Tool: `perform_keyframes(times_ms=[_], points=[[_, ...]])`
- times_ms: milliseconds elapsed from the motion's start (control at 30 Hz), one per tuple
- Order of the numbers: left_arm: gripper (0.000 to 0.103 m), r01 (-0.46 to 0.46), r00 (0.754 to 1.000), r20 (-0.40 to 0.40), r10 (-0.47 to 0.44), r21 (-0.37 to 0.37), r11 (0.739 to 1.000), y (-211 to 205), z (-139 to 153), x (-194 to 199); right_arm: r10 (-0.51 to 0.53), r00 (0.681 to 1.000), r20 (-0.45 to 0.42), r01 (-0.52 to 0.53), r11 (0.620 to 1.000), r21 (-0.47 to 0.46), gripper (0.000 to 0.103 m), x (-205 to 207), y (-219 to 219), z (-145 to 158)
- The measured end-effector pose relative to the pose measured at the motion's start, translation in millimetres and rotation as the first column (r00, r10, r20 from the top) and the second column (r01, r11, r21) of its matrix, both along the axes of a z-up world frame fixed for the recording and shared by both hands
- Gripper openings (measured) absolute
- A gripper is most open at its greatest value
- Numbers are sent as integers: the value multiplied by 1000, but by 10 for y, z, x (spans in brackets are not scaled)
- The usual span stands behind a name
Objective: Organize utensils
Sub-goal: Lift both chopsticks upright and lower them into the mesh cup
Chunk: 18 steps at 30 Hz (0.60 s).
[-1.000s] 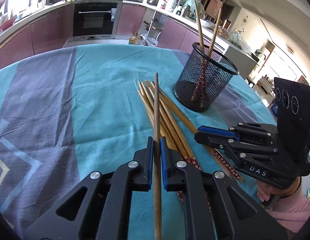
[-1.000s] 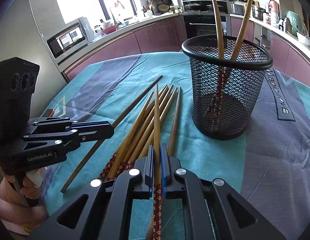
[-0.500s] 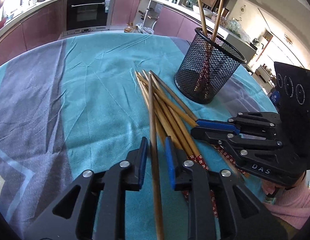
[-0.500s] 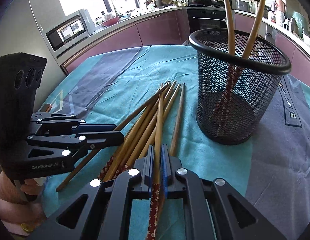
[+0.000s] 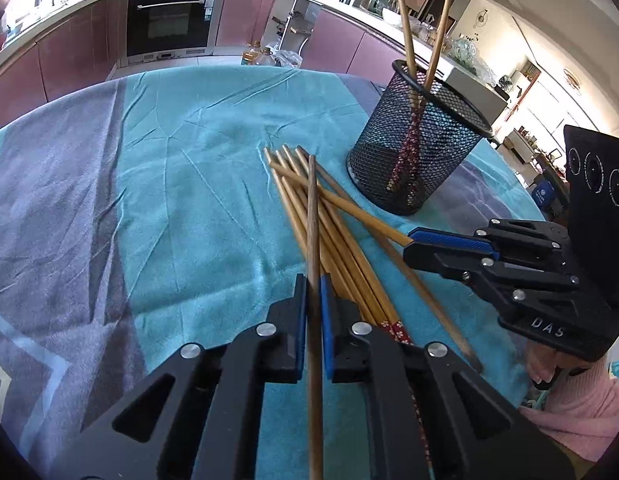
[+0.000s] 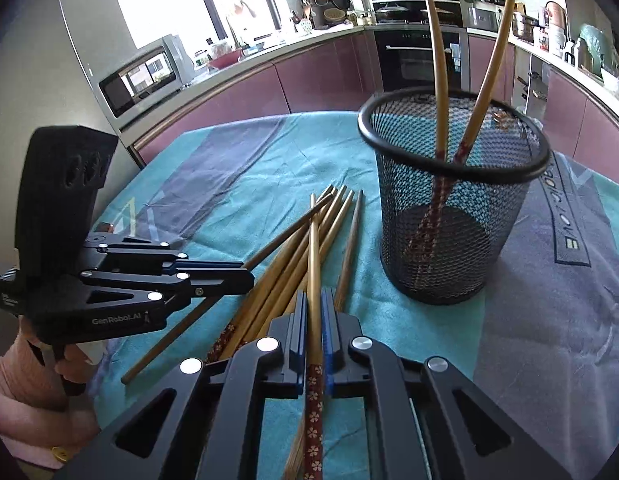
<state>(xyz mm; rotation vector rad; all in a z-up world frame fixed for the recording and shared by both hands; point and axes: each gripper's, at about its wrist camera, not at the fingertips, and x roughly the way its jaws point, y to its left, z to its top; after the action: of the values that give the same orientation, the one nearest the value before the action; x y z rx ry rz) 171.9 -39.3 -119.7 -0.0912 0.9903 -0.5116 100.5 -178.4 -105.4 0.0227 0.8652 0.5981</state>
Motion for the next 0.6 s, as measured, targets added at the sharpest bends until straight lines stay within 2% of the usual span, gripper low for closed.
perform_keyframes(times_ms=[133,367,600], points=[[7,5,1000,26,-4,-20,1000,28,135,-59,4,999,39,-5,1000,15,6,-86,-46,132],[7,39,995,91,-33,-61,997,37,463,-228,12,998,59,-14,999,39,6,-154,-115,249],[7,58,990,137,-42,-115,992,73,763,-347,-19,995,101,12,997,71,6,-234,-257,403]])
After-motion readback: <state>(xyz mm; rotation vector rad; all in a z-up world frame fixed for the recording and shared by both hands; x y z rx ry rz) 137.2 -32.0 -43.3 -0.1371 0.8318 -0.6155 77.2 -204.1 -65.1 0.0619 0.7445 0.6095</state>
